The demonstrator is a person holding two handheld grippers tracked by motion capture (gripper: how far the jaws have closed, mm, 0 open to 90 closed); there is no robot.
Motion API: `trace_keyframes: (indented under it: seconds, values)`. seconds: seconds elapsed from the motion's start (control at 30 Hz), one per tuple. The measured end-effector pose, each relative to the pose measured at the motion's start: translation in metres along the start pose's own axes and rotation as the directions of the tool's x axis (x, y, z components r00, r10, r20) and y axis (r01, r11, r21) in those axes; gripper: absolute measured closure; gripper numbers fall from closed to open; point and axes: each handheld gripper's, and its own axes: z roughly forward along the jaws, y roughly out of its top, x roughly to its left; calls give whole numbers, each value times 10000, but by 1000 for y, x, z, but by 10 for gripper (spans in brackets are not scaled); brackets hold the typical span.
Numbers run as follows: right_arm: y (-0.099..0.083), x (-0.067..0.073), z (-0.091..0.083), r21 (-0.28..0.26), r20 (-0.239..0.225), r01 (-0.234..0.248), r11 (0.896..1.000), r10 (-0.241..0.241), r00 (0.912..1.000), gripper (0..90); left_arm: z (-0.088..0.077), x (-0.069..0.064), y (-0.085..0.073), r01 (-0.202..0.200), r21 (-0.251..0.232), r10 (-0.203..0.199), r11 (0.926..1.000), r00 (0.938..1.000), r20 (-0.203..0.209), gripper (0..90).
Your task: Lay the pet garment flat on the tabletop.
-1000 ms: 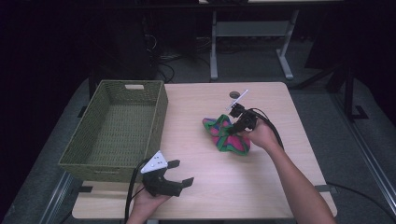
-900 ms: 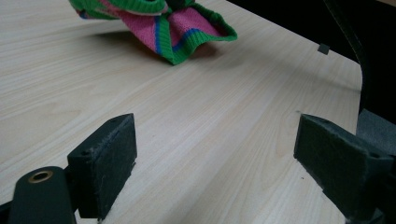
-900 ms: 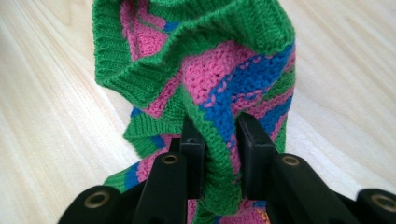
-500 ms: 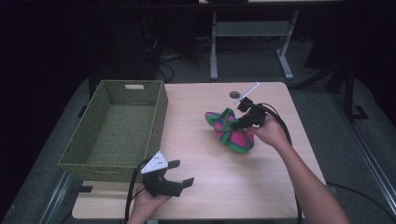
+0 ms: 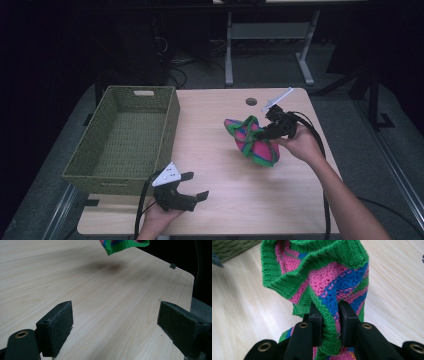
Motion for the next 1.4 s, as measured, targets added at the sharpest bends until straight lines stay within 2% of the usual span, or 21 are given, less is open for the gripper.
trace_keyframes:
  seconds: [0.3, 0.5, 0.67, 0.9, 1.2, 1.4]
  values:
    - [-9, 18, -16, -303, -152, 299, 9991, -304, 9994, 749, -1, 0, 0, 87, -111, -87, 9999, 9999, 83, 128]
    - [-16, 30, -20, -329, 9, 582, 9978, -582, 9983, 751, -1, -1, 1, 59, -130, -59, 9999, 10000, 71, 128]
    - [-22, 39, -20, -395, 23, 626, 9973, -625, 9980, 752, -3, -1, 1, 7, -178, -6, 9998, 10000, 41, 128]
    - [-29, 48, -13, -414, -199, 659, 9970, -668, 9976, 752, -5, 0, 1, 8, -234, -8, 9997, 10000, 2, 128]
    - [-33, 57, 6, -266, -487, 651, 9975, -664, 9966, 752, -5, 0, 1, 107, -282, -107, 9995, 9999, 12, 128]
    - [-38, 63, 22, 42, -716, 675, 9977, -670, 9952, 750, -6, 0, 0, 88, -300, -88, 9995, 10000, 3, 128]
